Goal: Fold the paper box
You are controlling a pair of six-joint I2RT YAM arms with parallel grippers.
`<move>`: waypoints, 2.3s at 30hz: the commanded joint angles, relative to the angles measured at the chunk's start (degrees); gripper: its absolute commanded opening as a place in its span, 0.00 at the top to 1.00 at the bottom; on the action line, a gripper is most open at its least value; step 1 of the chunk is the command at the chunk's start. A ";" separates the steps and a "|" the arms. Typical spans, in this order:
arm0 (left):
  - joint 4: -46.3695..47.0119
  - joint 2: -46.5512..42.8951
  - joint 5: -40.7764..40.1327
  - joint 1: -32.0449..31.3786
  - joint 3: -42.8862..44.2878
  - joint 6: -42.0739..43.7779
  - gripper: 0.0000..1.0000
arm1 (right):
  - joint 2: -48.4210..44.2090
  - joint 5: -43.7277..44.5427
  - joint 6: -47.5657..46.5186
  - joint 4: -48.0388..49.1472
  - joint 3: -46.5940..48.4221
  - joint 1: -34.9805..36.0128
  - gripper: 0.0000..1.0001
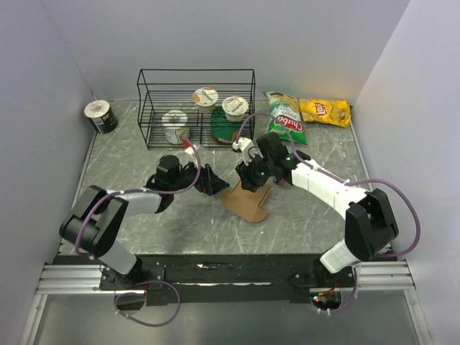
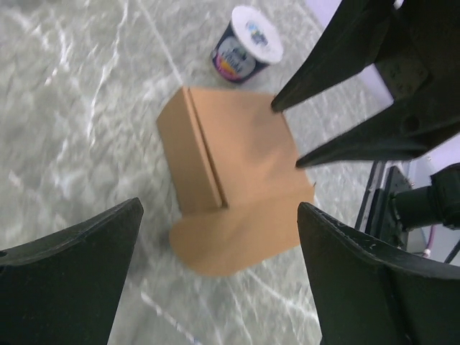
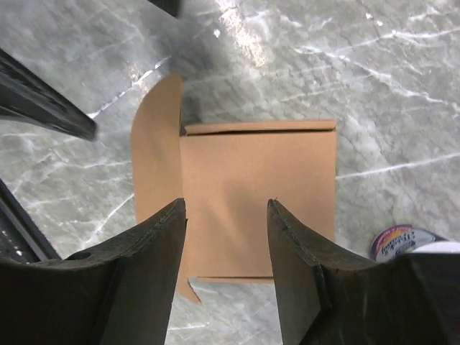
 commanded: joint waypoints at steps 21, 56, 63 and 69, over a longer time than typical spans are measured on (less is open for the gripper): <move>15.76 11.13 11.38 0.00 -2.30 -0.88 0.07 | 9.15 -14.50 1.18 -0.02 5.20 -12.70 0.11; 65.95 24.95 16.75 0.26 -5.28 -32.70 0.99 | 0.67 -15.83 4.69 5.86 2.31 -16.05 0.04; 57.95 17.20 15.52 0.62 -7.57 -28.04 0.99 | -5.86 -11.35 2.94 4.47 0.46 -10.17 0.04; 52.61 10.61 15.25 0.88 -9.94 -27.34 0.99 | -8.05 -10.56 2.50 2.00 0.46 -5.43 0.03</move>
